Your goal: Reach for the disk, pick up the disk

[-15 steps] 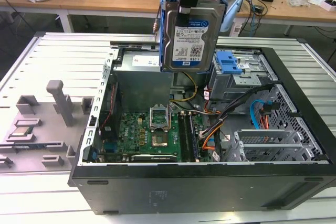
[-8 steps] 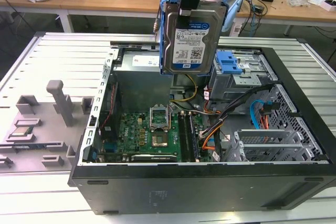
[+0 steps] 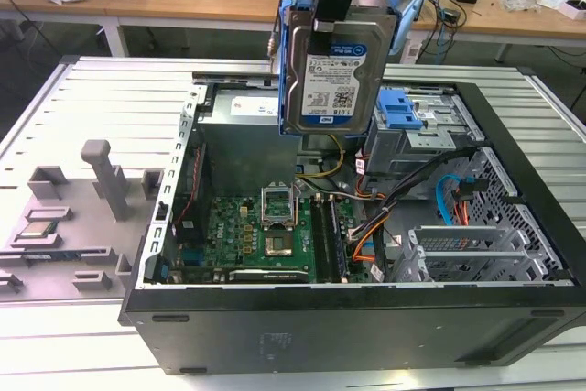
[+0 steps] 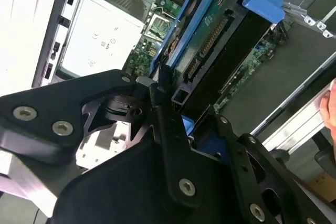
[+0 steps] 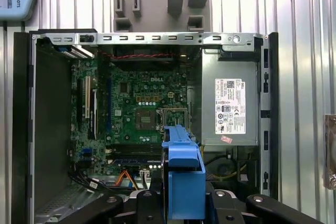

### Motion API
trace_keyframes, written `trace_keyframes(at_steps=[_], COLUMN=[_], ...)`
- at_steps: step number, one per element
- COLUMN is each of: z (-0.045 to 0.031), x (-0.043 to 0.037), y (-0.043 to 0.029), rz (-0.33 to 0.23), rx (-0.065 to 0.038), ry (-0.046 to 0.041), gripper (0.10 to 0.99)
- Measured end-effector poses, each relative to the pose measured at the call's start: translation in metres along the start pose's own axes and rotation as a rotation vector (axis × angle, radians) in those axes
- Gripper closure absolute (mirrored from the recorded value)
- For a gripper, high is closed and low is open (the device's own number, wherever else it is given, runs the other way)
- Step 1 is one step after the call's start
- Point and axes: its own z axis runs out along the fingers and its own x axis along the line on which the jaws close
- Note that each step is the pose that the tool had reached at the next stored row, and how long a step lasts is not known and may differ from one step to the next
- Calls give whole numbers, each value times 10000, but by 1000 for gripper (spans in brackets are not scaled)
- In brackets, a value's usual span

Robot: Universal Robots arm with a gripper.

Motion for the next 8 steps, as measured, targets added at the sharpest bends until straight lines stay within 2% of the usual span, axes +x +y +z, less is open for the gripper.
trace_keyframes(at_steps=[8], z=[7], x=[105], y=[-2], rz=[1], rx=[1], ry=[0], gripper=[725])
